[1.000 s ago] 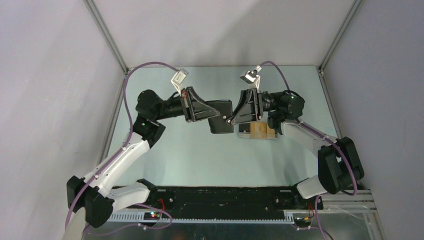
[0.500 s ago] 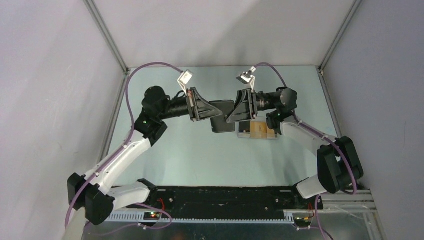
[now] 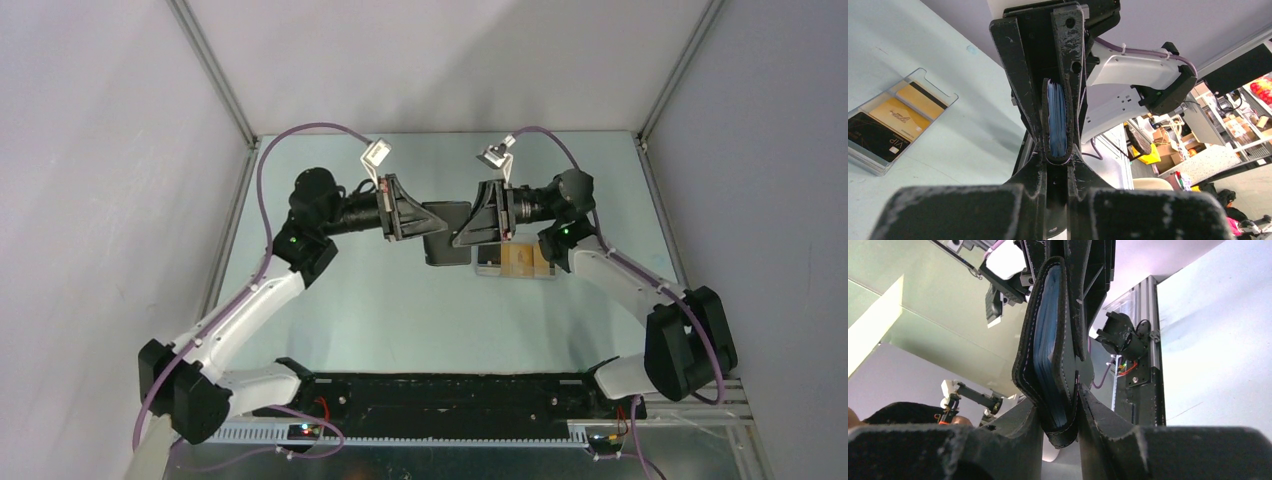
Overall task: Put the credit cards into the card holder
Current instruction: Close the card holder at the center of the board.
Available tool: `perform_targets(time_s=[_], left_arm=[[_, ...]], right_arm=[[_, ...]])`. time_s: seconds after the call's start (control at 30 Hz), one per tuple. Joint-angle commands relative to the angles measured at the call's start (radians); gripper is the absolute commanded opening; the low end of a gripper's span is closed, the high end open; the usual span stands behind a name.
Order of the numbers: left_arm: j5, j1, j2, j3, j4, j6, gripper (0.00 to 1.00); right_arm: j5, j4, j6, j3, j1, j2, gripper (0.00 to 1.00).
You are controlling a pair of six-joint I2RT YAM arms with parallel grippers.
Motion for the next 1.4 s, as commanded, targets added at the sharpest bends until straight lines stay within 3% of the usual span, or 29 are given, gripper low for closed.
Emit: perform_targets(time_s=[0.0, 0.23, 0.4, 0.7, 0.93, 1.03, 1.23, 1.37], left_arm=[[-0.053, -0.018, 0.048, 0.017, -0.057, 0.038, 0.00], [-0.136, -0.018, 0.064, 0.013, -0.124, 0.059, 0.00], [-0.177, -0.018, 0.075, 0.029, -0.172, 0.071, 0.00], [-0.265, -0.018, 0.066, 0.042, -0.354, 0.165, 0.00], [-0.425, -0.020, 0.015, 0.005, -0.418, 0.218, 0.00], [-0.468, -0.022, -0.002, -0.004, -0.426, 0.244, 0.00], [-0.375, 0.001, 0.009, -0.008, -0.416, 0.224, 0.00], [-0.309, 0.038, -0.009, -0.032, -0.322, 0.174, 0.00]], right_arm=[[0.075, -0.122, -0.137, 0.050, 0.033, -0.082, 0.24], [0.085, -0.139, -0.154, 0.050, 0.036, -0.108, 0.56], [0.072, -0.093, -0.114, 0.050, 0.040, -0.103, 0.59], [0.086, -0.099, -0.086, 0.050, 0.018, -0.117, 0.55], [0.172, -0.151, -0.033, 0.050, 0.017, -0.105, 0.57], [0.222, -0.257, -0.078, 0.050, 0.018, -0.116, 0.66], [0.231, -0.365, -0.153, 0.050, -0.023, -0.148, 0.90], [0.220, -0.463, -0.201, 0.050, -0.080, -0.174, 0.99]])
